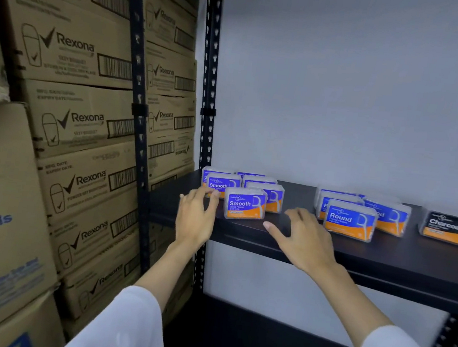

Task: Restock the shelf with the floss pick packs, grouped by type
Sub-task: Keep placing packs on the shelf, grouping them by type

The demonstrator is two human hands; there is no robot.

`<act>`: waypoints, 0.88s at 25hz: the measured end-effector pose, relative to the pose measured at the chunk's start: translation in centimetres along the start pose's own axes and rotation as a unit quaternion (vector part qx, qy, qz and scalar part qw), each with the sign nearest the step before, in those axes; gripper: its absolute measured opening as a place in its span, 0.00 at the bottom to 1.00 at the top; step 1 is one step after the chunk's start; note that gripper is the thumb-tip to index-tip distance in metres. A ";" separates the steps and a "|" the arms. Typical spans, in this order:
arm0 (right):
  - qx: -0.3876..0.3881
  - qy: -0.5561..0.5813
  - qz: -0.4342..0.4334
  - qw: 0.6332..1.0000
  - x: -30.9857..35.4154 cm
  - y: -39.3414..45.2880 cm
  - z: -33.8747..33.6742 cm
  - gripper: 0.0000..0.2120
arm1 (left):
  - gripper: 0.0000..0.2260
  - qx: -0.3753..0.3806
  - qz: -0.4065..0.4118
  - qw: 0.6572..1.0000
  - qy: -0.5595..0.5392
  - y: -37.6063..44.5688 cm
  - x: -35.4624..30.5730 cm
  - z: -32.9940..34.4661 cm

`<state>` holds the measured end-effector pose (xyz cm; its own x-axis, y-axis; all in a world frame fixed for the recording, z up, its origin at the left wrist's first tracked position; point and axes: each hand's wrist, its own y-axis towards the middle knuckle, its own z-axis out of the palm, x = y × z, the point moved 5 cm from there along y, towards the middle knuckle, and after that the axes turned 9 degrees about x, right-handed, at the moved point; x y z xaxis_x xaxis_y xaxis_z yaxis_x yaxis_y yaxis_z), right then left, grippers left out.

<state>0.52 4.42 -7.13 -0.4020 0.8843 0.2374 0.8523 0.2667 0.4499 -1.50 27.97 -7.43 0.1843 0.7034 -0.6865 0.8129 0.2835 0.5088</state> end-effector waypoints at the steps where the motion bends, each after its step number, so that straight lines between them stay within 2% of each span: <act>1: 0.033 -0.018 -0.012 0.999 -0.2 0.0 0.2 0.29 | 0.17 0.018 0.013 0.999 -0.044 -0.1 -1.1 0.4; 2: 0.057 -0.025 -0.024 0.998 -0.3 0.0 0.4 0.30 | 0.18 0.044 0.030 0.997 -0.061 -0.1 -2.1 0.8; 4: 0.077 -0.021 -0.033 0.996 -0.3 0.1 0.5 0.30 | 0.21 0.102 0.057 0.993 -0.020 0.2 -3.2 1.5; 6: 0.084 -0.009 -0.031 0.996 -0.4 0.1 0.4 0.30 | 0.20 0.130 0.079 0.988 0.013 1.2 -2.6 1.6; 9: 0.093 -0.008 -0.029 0.995 -0.5 0.0 0.5 0.30 | 0.16 0.127 0.082 0.988 -0.015 2.4 -0.2 0.1; 12: 0.092 -0.012 -0.031 0.995 -0.5 0.2 0.6 0.31 | 0.15 0.100 0.061 0.993 0.003 3.6 2.0 -2.1; 19: 0.092 -0.015 -0.032 0.995 -0.4 0.2 0.5 0.31 | 0.15 0.106 0.034 0.994 -0.010 4.8 2.9 -1.8; 22: 0.091 -0.016 -0.032 0.995 -0.4 0.2 0.6 0.31 | 0.21 0.096 0.022 0.995 -0.027 4.2 3.0 -1.7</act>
<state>1.02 4.35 -7.61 -0.4489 0.8744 0.1840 0.8731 0.3853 0.2988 1.54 32.38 -6.42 0.2479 0.6752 -0.6947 0.8931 0.1186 0.4340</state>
